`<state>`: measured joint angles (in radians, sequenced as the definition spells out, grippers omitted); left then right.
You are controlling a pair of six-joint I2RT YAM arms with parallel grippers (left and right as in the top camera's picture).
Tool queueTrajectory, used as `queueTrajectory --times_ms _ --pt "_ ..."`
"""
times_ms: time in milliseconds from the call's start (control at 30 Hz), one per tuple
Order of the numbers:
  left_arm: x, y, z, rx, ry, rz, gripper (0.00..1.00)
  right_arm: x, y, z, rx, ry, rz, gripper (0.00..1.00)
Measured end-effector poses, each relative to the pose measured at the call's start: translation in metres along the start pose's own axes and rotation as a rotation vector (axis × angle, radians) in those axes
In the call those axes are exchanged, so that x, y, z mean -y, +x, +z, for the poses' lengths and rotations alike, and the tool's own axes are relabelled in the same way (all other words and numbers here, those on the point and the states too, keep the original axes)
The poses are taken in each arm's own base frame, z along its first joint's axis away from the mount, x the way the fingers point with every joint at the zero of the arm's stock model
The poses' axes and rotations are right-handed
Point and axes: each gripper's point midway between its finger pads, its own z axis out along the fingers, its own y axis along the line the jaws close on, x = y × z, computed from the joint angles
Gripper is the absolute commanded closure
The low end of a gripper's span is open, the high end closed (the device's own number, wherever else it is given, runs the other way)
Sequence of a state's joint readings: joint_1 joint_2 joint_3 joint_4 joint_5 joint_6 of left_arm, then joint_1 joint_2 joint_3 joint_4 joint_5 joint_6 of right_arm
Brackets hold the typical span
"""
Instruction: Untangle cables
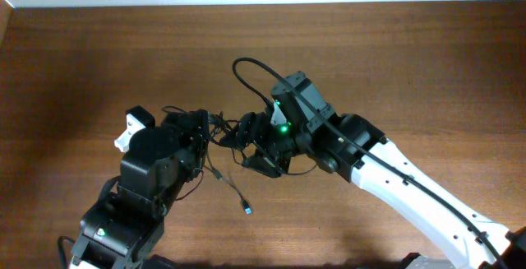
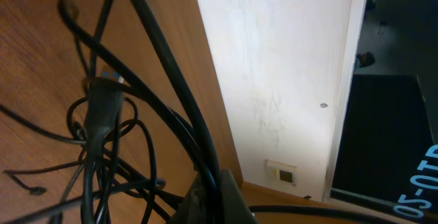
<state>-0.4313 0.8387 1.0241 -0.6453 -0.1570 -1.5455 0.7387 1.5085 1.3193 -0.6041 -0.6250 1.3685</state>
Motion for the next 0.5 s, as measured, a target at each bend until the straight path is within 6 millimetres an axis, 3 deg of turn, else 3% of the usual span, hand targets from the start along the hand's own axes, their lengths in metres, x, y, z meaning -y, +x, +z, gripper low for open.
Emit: queueTrajectory --times_ms 33,133,167,233,267,300,367,400,433,500 --pt "-0.001 0.0 0.001 0.0 -0.005 0.0 1.0 -0.003 -0.002 0.0 0.013 -0.01 0.011 0.92" --pt "0.006 0.0 0.001 0.001 0.024 -0.029 1.0 0.005 -0.012 0.0 0.075 0.026 0.014 0.96" --pt "0.01 -0.001 0.001 0.005 0.041 -0.035 1.0 0.044 -0.023 -0.007 0.159 0.195 -0.017 0.96" --pt "0.008 -0.01 0.001 0.061 0.03 -0.036 1.0 0.091 -0.033 -0.028 0.245 0.411 0.021 0.96" --pt "0.002 -0.024 -0.001 0.143 0.007 -0.032 1.0 0.136 -0.053 -0.063 0.355 0.605 0.087 0.96" --pt "-0.006 -0.037 -0.003 0.221 -0.024 -0.019 1.0 0.157 -0.067 -0.09 0.423 0.701 0.114 0.96" --pt "-0.03 -0.06 -0.01 0.356 -0.131 0.024 1.0 0.167 -0.093 -0.124 0.51 0.742 0.093 0.96" --pt "-0.041 -0.067 -0.011 0.4 -0.188 0.049 1.0 0.168 -0.098 -0.132 0.524 0.746 0.076 0.96" --pt "-0.058 -0.069 -0.008 0.421 -0.275 0.085 1.0 0.166 -0.106 -0.143 0.553 0.737 0.053 0.96" --pt "-0.073 -0.061 0.008 0.38 -0.356 0.109 1.0 0.158 -0.122 -0.153 0.6 0.698 -0.007 0.96"
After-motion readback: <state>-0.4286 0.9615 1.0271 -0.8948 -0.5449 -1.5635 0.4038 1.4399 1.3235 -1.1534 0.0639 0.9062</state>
